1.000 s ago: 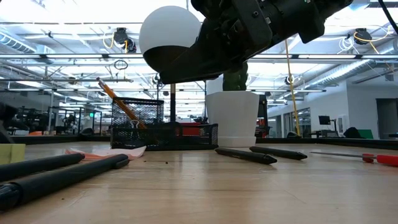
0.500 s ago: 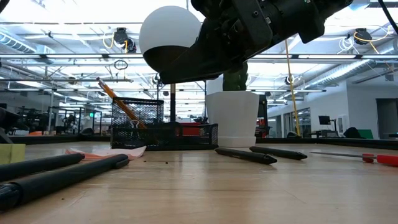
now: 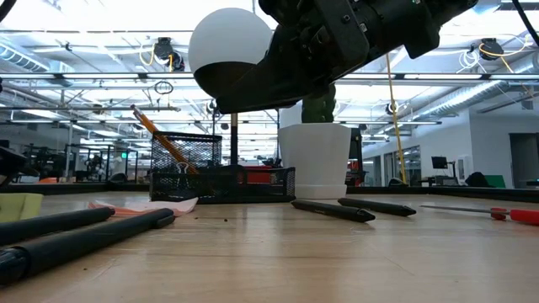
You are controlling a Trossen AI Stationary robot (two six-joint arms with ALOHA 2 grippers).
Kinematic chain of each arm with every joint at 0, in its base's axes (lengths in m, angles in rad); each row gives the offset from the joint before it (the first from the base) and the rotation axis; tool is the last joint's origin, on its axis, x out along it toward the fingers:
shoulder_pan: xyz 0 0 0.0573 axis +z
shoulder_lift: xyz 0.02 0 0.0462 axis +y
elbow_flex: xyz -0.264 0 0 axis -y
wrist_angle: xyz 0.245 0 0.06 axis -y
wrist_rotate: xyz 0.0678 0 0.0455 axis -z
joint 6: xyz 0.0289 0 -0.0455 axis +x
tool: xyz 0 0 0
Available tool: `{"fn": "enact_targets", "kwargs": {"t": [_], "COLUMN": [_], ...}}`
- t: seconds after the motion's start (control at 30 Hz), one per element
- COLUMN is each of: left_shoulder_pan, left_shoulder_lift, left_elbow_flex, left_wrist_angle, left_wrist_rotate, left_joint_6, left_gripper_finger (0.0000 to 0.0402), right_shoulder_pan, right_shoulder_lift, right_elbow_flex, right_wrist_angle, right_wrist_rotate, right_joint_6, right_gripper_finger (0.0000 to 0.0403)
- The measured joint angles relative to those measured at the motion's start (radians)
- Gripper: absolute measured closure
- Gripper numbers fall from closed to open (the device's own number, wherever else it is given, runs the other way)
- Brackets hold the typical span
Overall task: Pick and place office supplies into organizer
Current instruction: Put the yellow eraser into the desk organizer
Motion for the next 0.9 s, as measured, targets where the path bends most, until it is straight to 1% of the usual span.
{"fn": "enact_targets", "kwargs": {"t": [0.1, 0.2, 0.3, 0.37, 0.43, 0.5, 0.6, 0.7, 0.9], "left_shoulder_pan": [0.006, 0.019, 0.033, 0.041, 0.051, 0.061, 0.077, 0.095, 0.141], "left_shoulder_lift": [-0.007, -0.020, -0.042, -0.063, -0.081, -0.100, -0.123, -0.139, -0.171], "left_elbow_flex": [0.000, -0.001, -0.002, -0.002, -0.002, -0.002, -0.002, -0.002, -0.002], "left_wrist_angle": [-0.003, -0.009, -0.004, 0.003, 0.003, 0.006, 0.005, 0.006, 0.007], "left_wrist_rotate": [0.001, 0.002, -0.054, -0.100, -0.153, -0.185, -0.183, -0.170, -0.224], "left_joint_6": [0.000, 0.005, 0.036, 0.068, 0.098, 0.134, 0.182, 0.189, 0.270], "left_gripper_finger": [0.0380, 0.0357, 0.0345, 0.0353, 0.0370, 0.0386, 0.0386, 0.0378, 0.0386], "right_shoulder_pan": [0.000, 0.000, 0.000, 0.000, 0.000, 0.000, 0.000, 0.000, 0.000], "right_shoulder_lift": [0.000, 0.000, 0.000, 0.000, 0.000, 0.000, 0.000, 0.000, 0.000], "right_elbow_flex": [0.000, 0.000, 0.000, 0.000, 0.000, 0.000, 0.000, 0.000, 0.000], "right_wrist_angle": [0.000, 0.000, 0.000, 0.000, 0.000, 0.000, 0.000, 0.000, 0.000], "right_wrist_rotate": [0.000, 0.000, 0.000, 0.000, 0.000, 0.000, 0.000, 0.000, 0.000], "right_joint_6": [0.000, -0.001, -0.001, -0.001, 0.000, 0.000, 0.000, 0.000, 0.001], "right_gripper_finger": [0.0314, 0.0314, 0.0314, 0.0314, 0.0314, 0.0314, 0.0314, 0.0314, 0.0314]}}
